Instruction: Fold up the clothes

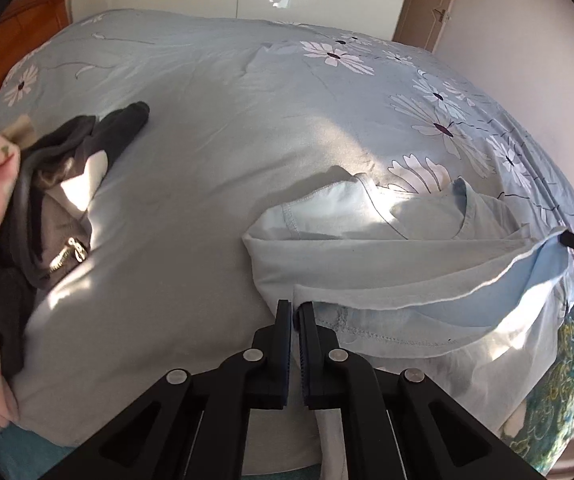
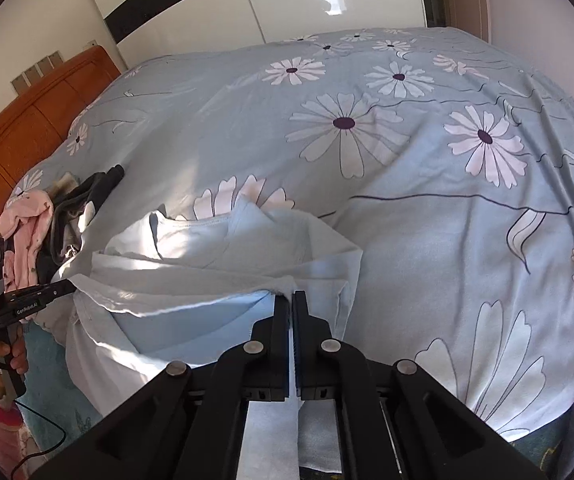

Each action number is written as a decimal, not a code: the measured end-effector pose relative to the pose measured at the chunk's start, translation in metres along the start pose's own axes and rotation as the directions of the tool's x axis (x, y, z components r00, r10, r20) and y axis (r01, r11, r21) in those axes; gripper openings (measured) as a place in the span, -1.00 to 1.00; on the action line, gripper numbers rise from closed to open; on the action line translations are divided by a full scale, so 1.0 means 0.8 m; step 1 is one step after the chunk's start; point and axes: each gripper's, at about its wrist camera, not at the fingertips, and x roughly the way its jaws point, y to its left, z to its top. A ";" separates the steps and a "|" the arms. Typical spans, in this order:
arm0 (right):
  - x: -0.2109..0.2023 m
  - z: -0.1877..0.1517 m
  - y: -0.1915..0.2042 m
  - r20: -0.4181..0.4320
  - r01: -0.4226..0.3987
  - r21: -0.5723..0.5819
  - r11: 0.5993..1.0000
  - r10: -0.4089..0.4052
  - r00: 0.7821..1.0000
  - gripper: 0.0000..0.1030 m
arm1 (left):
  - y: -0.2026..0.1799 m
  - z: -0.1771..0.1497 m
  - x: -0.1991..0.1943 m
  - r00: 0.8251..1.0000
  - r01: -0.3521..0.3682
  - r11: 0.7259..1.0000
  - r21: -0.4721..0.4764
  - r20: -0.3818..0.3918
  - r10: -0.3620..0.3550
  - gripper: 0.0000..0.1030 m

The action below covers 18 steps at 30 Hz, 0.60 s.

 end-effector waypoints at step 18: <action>0.043 0.029 -0.061 0.013 -0.002 0.159 0.987 0.000 1.000 -0.96 | -0.014 0.016 0.014 0.996 0.087 0.989 0.121 0.000 -0.087 -0.50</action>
